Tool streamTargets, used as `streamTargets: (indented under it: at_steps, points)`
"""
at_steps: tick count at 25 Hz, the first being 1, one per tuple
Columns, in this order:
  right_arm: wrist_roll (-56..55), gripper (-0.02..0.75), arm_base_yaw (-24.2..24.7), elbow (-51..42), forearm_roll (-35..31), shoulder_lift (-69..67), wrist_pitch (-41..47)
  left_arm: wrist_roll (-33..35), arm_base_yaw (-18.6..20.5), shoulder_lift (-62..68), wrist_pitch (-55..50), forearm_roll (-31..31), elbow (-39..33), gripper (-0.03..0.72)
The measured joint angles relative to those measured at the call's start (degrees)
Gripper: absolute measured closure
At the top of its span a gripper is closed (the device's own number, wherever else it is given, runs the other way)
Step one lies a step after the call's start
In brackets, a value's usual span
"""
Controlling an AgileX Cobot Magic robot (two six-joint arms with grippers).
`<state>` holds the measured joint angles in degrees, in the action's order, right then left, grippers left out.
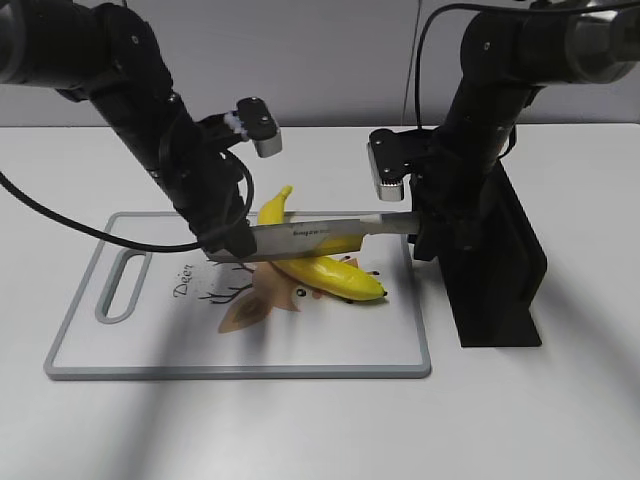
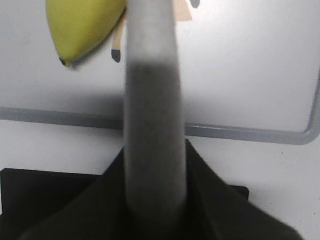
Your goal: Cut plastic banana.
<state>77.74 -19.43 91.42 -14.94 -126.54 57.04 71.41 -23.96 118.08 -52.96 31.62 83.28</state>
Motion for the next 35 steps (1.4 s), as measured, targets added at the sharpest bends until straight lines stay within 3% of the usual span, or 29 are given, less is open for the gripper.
streamTargets:
  at_steps: [22,35]
  points:
    - [0.15,0.549,0.00,0.07,0.00,-0.21,-0.44,0.00,0.19,0.43,0.07,0.43,0.31,0.688]
    - [0.24,0.543,0.00,0.18,0.16,-0.27,-0.98,0.21,0.19,-0.22,3.78,1.80,-3.20,0.687]
